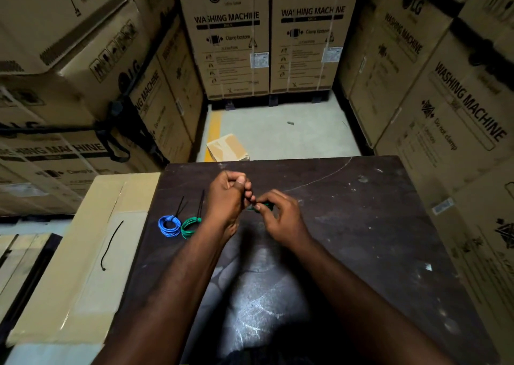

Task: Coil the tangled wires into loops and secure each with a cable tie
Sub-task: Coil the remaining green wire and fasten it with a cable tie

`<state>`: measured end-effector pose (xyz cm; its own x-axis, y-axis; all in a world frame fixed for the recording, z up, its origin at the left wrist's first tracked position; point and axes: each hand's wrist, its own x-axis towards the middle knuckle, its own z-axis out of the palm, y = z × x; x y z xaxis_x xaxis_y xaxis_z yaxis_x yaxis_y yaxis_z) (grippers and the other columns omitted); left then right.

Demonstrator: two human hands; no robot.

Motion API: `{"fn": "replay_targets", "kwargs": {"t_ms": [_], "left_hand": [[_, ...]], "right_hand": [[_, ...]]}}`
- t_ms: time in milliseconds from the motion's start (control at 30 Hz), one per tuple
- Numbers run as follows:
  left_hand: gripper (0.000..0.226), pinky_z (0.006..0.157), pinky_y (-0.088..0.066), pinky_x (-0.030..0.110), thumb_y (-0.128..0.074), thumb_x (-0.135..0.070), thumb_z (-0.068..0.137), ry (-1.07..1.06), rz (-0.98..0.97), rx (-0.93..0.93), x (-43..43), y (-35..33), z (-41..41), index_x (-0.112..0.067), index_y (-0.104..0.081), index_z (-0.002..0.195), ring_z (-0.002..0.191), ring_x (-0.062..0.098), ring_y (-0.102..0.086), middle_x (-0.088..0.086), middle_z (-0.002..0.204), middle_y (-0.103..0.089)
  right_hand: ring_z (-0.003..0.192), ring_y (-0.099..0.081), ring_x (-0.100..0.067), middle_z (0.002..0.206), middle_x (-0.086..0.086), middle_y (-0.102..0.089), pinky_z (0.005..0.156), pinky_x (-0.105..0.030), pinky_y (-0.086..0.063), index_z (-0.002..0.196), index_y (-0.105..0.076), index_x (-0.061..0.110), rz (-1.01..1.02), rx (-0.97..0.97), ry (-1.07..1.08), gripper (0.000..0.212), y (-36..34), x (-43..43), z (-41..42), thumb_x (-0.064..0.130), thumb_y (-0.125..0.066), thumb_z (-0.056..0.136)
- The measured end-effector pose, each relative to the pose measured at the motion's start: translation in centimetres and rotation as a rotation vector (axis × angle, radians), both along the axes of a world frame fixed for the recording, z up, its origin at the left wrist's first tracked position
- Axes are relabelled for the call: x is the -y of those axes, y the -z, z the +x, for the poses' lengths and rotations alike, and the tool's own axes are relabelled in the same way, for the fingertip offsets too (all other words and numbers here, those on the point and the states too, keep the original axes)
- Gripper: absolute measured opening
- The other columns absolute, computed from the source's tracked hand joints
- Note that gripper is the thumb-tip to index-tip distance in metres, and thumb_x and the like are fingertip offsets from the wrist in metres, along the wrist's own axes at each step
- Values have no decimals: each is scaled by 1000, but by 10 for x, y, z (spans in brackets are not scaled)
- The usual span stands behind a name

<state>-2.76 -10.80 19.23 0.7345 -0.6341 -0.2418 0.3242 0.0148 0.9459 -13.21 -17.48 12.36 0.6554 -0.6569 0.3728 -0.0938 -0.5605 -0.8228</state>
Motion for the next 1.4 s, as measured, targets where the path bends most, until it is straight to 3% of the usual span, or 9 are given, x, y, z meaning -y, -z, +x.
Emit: {"fn": "replay_targets", "kwargs": {"t_ms": [133, 467, 767, 900, 1000, 1100, 1200, 1300, 1400], "left_hand": [[18, 47, -45, 19, -40, -5, 101, 7, -59, -87, -2, -5, 4, -12, -46, 85, 46, 5, -44, 2, 67, -48], [25, 46, -38, 21, -45, 7, 94, 145, -22, 137, -10, -7, -26, -12, -50, 78, 41, 6, -42, -4, 49, -55], [23, 42, -32, 19, -40, 8, 96, 371, -52, -18, -13, -17, -22, -7, -47, 79, 37, 7, -36, -1, 46, -50], [23, 46, -34, 21, -41, 5, 96, 331, -51, -49, -11, -13, -16, -10, -49, 81, 38, 6, -39, -2, 48, -53], [17, 54, -42, 23, -45, -1, 97, 217, -58, -32, -12, -5, -8, -12, -52, 87, 49, 7, -53, -2, 58, -62], [12, 72, -55, 23, -50, 0, 95, 159, -37, 215, -18, 8, 5, -9, -54, 103, 77, 13, -67, 6, 87, -71], [34, 92, -51, 25, -55, -4, 94, 233, 34, 370, -28, 29, 20, -9, -46, 126, 109, 10, -62, 8, 120, -63], [53, 92, -48, 20, -61, -4, 88, 260, 134, 473, -35, 57, 29, -11, -38, 135, 106, 4, -62, 8, 121, -61], [58, 89, -51, 21, -62, 1, 88, 259, 223, 425, -42, 76, 34, -12, -35, 138, 96, 3, -64, 6, 113, -63]], "right_hand": [[76, -58, -10, 80, -1, -62, 68, -23, -46, 80, -65, 12, -23, 36, 11, 9, -6, -1, 3, 3, -67, 79], [74, -56, -25, 80, -7, -59, 75, -42, -47, 77, -58, 5, -207, 71, -65, 16, 5, 10, -15, -10, -56, 72], [69, -53, -31, 73, -12, -56, 86, -44, -47, 76, -59, 2, -309, 60, -89, 14, -1, 11, -16, -5, -47, 72], [68, -50, -28, 72, -10, -52, 72, -39, -46, 75, -57, 4, -319, 50, -95, 10, -3, 10, -13, -2, -48, 74], [70, -53, -22, 75, -5, -56, 66, -34, -43, 78, -59, 9, -265, 32, -35, 11, -2, 11, -9, -3, -60, 78], [72, -59, -16, 77, 1, -63, 66, -32, -48, 81, -65, 13, -125, 14, 11, 8, -1, 17, -6, 5, -65, 84], [72, -60, -11, 76, 5, -65, 67, -29, -49, 80, -64, 18, -27, -19, 33, 7, 0, 19, 0, 13, -65, 85], [68, -61, -6, 72, 8, -64, 64, -26, -51, 80, -62, 24, 233, -4, 63, 12, 3, 13, 13, 14, -65, 86], [53, -58, -9, 66, -4, -63, 52, -23, -49, 81, -61, 15, 554, 55, 16, 13, 10, 5, 27, 6, -62, 90]]}}
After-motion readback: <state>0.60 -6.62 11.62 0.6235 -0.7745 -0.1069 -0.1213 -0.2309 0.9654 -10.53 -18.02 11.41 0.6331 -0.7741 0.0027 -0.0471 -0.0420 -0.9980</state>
